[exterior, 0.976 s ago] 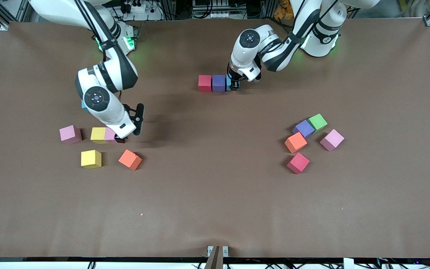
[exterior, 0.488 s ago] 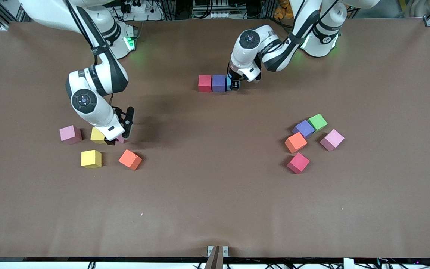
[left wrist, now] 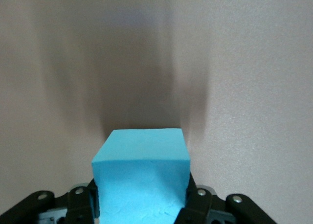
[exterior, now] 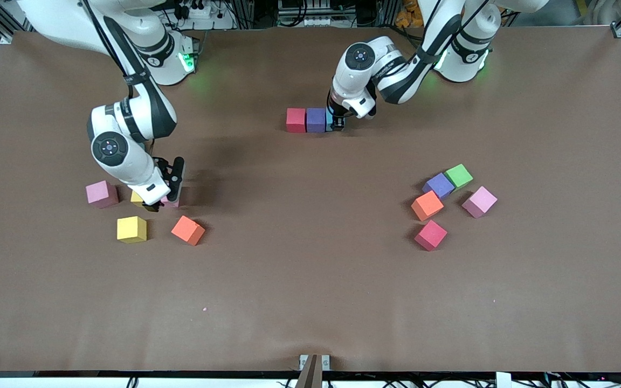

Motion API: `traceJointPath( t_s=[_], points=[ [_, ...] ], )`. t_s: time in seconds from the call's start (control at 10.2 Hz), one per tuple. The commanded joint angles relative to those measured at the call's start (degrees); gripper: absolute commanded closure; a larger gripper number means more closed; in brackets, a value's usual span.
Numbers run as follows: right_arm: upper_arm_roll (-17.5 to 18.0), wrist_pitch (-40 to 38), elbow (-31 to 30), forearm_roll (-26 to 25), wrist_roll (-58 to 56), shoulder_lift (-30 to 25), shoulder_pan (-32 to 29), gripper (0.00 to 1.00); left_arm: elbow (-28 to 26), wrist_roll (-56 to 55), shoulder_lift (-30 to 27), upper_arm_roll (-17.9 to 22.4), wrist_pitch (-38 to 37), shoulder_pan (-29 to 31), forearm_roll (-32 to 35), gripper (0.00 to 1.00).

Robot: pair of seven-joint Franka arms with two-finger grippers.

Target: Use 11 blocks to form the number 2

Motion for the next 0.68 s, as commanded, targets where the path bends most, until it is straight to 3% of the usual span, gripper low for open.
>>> traceJointPath(
  t_s=[0.0, 0.1, 0.2, 0.29, 0.39, 0.49, 0.59],
  points=[
    [0.89, 2.29, -0.96, -1.46, -1.93, 0.66, -2.11, 0.0, 0.36, -0.16, 0.5, -0.06, 0.53, -0.29, -0.66, 0.91],
    [0.89, 3.17, -0.96, -1.46, -2.9, 1.54, -2.47, 0.0, 0.45, -0.16, 0.5, -0.06, 0.53, -0.29, -0.66, 0.86],
    [0.89, 3.61, -0.96, -1.46, -3.34, 2.16, -2.82, 0.0, 0.45, 0.01, 0.59, -0.06, 0.53, -0.12, -0.66, 0.72],
    [0.89, 3.7, -0.96, -1.46, -3.61, 2.16, -2.82, 0.0, 0.53, 0.28, 0.59, -0.06, 0.53, 0.06, -0.58, 0.53],
    [0.89, 3.88, -1.05, -1.46, -3.7, 2.42, -2.82, 0.0, 0.54, 0.28, 0.59, 0.12, 0.53, -0.2, -0.58, 0.2],
    [0.89, 4.4, -1.05, -1.46, -3.79, 2.86, -3.0, 0.0, 0.71, 0.37, 0.5, 0.12, 0.36, -0.12, -0.58, 0.0],
    [0.89, 4.76, -1.05, -1.46, -3.88, 3.21, -3.17, 0.0, 0.71, 0.28, -0.02, 0.12, 0.27, 0.06, -0.49, 0.0]
  ],
)
